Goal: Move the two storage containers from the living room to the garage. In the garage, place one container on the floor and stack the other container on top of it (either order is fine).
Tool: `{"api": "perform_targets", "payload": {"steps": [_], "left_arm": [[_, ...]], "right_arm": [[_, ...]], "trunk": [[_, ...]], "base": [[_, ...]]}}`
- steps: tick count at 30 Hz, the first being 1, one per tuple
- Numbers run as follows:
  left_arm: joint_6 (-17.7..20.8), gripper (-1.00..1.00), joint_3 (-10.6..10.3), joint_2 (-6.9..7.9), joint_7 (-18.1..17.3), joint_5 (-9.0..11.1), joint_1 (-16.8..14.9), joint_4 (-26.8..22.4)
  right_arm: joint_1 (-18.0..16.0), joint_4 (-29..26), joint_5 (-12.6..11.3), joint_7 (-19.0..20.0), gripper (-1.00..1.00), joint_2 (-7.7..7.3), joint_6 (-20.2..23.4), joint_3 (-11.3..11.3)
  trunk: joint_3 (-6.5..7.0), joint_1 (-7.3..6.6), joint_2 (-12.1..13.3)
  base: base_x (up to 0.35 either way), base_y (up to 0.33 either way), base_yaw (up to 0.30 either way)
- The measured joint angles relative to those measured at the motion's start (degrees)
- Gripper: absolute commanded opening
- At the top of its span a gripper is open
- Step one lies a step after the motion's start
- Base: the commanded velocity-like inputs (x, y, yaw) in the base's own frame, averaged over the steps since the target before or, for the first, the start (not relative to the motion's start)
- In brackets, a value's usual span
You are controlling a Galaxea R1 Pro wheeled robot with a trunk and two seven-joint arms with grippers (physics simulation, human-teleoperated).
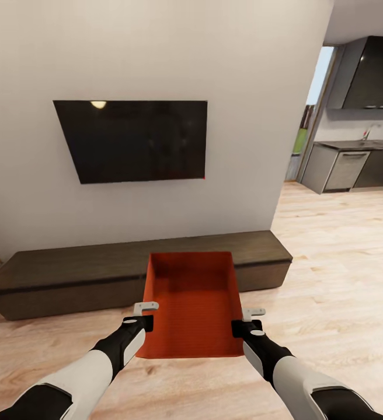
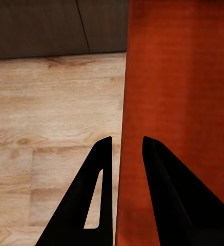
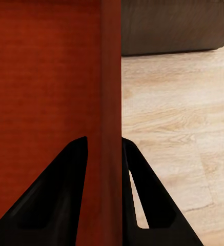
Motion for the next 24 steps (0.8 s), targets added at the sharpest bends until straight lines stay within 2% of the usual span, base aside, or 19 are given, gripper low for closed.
{"api": "perform_targets", "payload": {"steps": [24], "left_arm": [[0.00,-1.00,0.00,-0.01,0.01,0.00,0.00,0.00]], "right_arm": [[0.00,0.00,-0.01,0.00,-1.00,0.00,0.00,0.01]], "trunk": [[2.16,0.00,0.00]], "base": [[0.000,0.000,0.000]]}}
